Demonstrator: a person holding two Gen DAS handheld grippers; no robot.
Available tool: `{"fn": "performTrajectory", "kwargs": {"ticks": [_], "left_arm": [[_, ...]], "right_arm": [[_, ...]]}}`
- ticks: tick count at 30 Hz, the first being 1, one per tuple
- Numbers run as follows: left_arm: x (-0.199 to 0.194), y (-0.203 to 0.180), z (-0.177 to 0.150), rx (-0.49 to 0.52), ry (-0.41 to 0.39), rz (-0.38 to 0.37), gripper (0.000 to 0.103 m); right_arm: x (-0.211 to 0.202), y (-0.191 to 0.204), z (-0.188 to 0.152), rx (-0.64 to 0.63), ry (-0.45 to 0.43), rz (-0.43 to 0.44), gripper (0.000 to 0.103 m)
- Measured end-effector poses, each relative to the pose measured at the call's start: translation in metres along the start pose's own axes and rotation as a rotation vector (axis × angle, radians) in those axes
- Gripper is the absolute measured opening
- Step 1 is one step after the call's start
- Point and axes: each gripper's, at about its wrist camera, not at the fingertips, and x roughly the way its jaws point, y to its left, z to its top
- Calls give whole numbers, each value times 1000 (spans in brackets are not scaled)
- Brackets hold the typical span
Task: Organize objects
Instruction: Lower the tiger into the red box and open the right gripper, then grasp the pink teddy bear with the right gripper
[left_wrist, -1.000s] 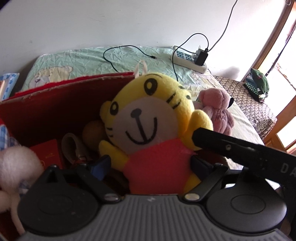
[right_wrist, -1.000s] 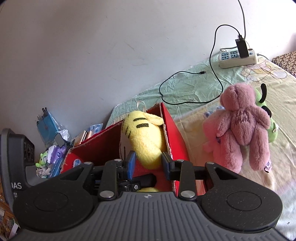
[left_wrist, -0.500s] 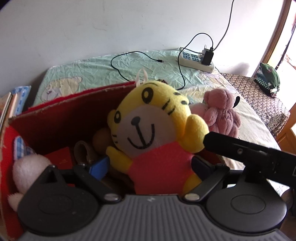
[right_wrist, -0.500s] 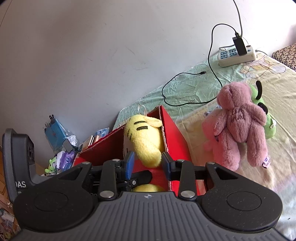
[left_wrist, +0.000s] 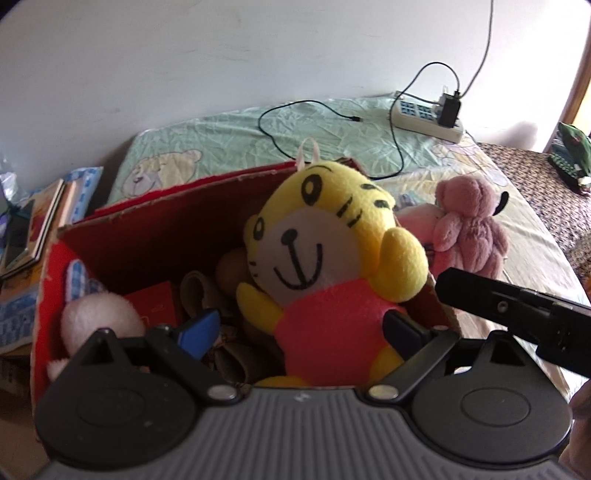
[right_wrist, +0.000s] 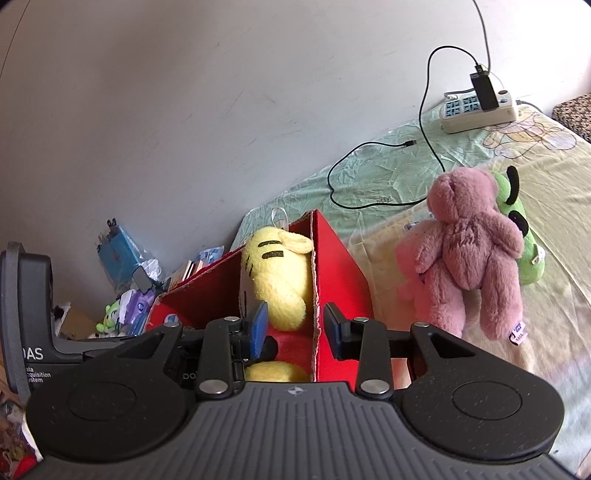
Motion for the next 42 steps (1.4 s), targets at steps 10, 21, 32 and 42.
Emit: {"fn": "performTrajectory", "kwargs": {"ticks": [10, 21, 32, 42], "left_arm": [[-6, -10, -4, -60, 6, 110, 99], [-16, -19, -8, -104, 4, 201, 99], [-38, -36, -6, -138, -11, 261, 99], [-39, -68, 3, -125, 7, 313, 99]], "right_arm": [[4, -6, 11, -62, 67, 57, 36], [4, -9, 18, -113, 111, 116, 36], [-7, -18, 26, -162, 119, 172, 36], [-15, -47, 38, -139, 130, 187, 36]]}}
